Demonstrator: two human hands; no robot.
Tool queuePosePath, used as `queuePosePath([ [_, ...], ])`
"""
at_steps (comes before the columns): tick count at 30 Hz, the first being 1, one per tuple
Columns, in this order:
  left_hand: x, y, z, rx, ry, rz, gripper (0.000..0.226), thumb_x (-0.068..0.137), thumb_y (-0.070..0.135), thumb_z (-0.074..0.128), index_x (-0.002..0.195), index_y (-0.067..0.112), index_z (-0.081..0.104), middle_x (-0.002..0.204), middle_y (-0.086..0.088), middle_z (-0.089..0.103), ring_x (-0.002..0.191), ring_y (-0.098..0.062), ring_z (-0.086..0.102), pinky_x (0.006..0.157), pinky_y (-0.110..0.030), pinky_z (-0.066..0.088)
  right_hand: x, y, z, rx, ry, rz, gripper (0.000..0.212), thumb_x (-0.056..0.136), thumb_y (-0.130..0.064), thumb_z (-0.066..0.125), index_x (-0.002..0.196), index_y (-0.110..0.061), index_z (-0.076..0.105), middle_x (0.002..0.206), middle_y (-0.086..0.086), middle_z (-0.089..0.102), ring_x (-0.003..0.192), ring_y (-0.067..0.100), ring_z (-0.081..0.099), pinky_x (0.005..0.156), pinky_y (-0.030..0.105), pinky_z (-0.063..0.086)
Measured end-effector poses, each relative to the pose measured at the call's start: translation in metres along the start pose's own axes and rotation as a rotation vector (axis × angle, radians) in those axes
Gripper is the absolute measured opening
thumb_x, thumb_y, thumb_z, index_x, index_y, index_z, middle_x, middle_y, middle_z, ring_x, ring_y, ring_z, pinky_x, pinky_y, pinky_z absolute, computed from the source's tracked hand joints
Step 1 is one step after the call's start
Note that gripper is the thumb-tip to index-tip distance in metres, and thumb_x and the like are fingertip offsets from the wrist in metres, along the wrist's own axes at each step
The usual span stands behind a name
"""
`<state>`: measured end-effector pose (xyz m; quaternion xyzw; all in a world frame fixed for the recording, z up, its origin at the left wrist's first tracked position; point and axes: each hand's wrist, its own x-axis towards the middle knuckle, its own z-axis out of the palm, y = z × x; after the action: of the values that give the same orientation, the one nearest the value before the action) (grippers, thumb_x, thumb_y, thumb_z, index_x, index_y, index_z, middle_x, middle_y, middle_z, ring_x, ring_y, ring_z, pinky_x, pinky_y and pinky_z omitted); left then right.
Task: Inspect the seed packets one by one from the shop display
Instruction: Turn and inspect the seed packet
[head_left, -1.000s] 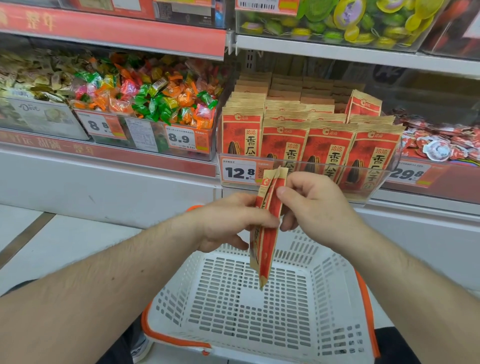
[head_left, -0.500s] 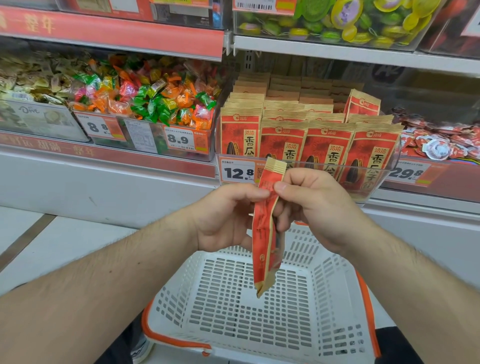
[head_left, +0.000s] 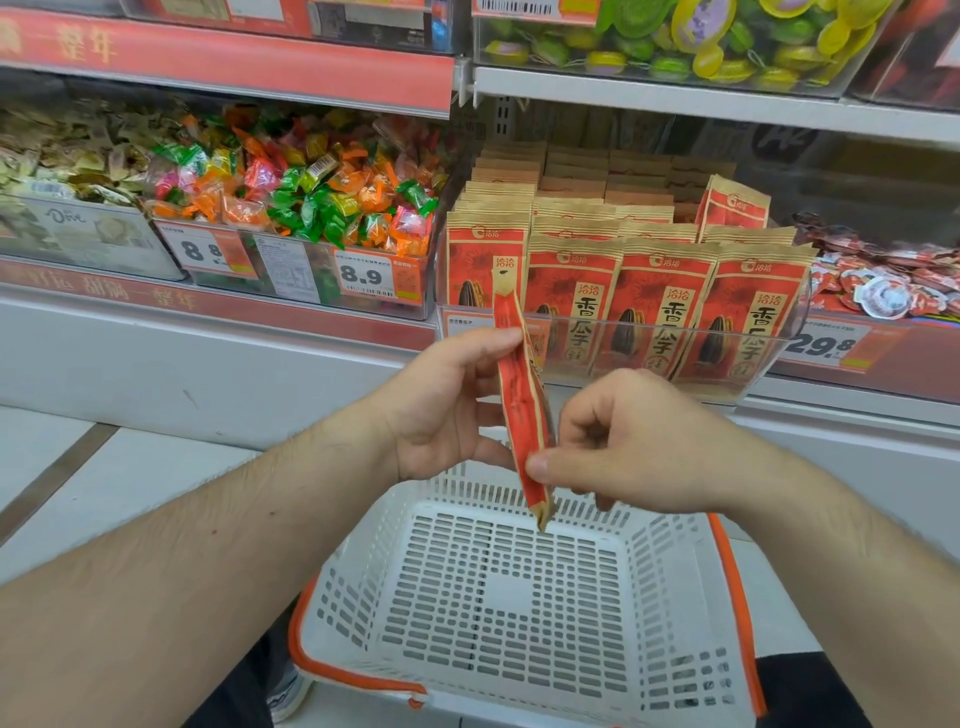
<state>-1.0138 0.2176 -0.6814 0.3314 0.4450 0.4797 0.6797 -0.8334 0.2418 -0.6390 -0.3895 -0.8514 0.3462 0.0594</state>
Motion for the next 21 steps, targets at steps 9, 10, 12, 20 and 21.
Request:
queuePosePath([
  [9, 0.004, -0.001, -0.006, -0.006, 0.114, -0.004, 0.023, 0.084, 0.037, 0.061, 0.080, 0.015, 0.062, 0.073, -0.003, 0.062, 0.074, -0.026, 0.064, 0.076, -0.054, 0.057, 0.008, 0.006, 0.004, -0.011, -0.076, 0.046, 0.032, 0.096, -0.018, 0.059, 0.072, 0.002, 0.063, 0.059, 0.002, 0.069, 0.060, 0.008, 0.071, 0.070, 0.049, 0.058],
  [10, 0.004, -0.001, -0.006, -0.005, 0.111, -0.004, 0.023, 0.080, 0.038, 0.063, 0.081, 0.015, 0.062, 0.072, -0.003, 0.063, 0.074, -0.026, 0.064, 0.077, -0.055, 0.057, 0.008, 0.006, 0.004, 0.003, -0.095, 0.049, 0.031, 0.097, -0.017, 0.058, 0.075, 0.004, 0.064, 0.063, 0.005, 0.071, 0.061, 0.008, 0.071, 0.071, 0.050, 0.059],
  [12, 0.003, -0.002, -0.006, -0.008, 0.101, -0.009, 0.029, 0.070, 0.041, 0.065, 0.082, 0.014, 0.062, 0.072, -0.003, 0.063, 0.074, -0.026, 0.065, 0.077, -0.054, 0.057, 0.008, 0.007, 0.004, 0.028, -0.118, 0.049, 0.030, 0.098, -0.016, 0.058, 0.078, 0.005, 0.065, 0.068, 0.009, 0.073, 0.064, 0.012, 0.072, 0.072, 0.050, 0.059],
  [20, 0.001, 0.000, -0.007, 0.006, 0.054, -0.001, 0.030, 0.070, 0.039, 0.070, 0.082, 0.013, 0.063, 0.077, -0.006, 0.062, 0.070, -0.024, 0.066, 0.069, -0.050, 0.058, 0.009, 0.012, 0.004, 0.134, -0.094, 0.003, 0.024, 0.093, -0.017, 0.064, 0.075, -0.003, 0.069, 0.064, 0.001, 0.071, 0.063, 0.012, 0.071, 0.067, 0.035, 0.059],
  [21, 0.000, 0.001, -0.007, 0.003, 0.032, 0.007, 0.032, 0.071, 0.035, 0.073, 0.087, 0.010, 0.063, 0.083, -0.010, 0.061, 0.073, -0.025, 0.065, 0.067, -0.048, 0.058, 0.010, 0.014, 0.004, 0.186, -0.062, -0.009, 0.020, 0.091, -0.017, 0.067, 0.077, -0.002, 0.070, 0.066, 0.001, 0.071, 0.063, 0.013, 0.070, 0.065, 0.035, 0.058],
])
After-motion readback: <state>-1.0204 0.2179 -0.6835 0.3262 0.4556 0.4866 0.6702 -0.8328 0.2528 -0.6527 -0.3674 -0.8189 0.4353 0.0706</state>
